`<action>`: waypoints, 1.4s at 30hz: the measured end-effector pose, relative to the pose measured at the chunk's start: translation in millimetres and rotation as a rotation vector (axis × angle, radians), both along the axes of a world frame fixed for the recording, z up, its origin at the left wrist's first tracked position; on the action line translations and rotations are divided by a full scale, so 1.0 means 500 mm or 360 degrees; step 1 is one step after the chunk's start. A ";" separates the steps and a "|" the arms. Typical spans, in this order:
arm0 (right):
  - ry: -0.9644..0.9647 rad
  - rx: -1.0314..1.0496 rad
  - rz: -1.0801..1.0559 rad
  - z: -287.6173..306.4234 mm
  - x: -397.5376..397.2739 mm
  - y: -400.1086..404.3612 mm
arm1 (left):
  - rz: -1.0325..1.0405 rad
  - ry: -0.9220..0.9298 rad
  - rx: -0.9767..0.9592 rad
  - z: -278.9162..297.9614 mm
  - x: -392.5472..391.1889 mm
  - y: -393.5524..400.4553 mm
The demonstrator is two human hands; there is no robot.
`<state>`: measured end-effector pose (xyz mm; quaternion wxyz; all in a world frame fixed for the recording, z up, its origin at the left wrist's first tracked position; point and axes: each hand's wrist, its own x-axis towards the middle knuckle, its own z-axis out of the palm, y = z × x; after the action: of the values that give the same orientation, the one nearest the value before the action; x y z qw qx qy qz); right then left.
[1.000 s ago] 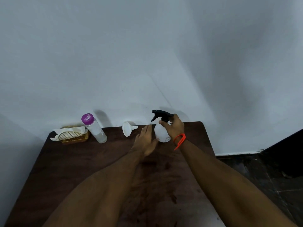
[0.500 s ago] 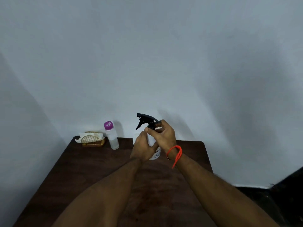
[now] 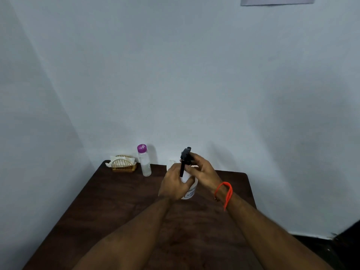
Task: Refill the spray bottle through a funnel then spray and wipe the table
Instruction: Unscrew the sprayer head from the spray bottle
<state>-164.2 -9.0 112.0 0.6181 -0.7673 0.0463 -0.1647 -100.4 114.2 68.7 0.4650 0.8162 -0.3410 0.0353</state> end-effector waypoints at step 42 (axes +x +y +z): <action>0.0696 -0.0916 0.0631 0.116 -0.059 -0.090 | -0.0252 -0.0120 0.0386 -0.111 -0.025 0.051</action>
<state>-193.9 -54.1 170.0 0.3736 -0.9198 -0.0201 0.1184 -113.0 139.7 13.0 0.3513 0.8351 -0.4232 -0.0122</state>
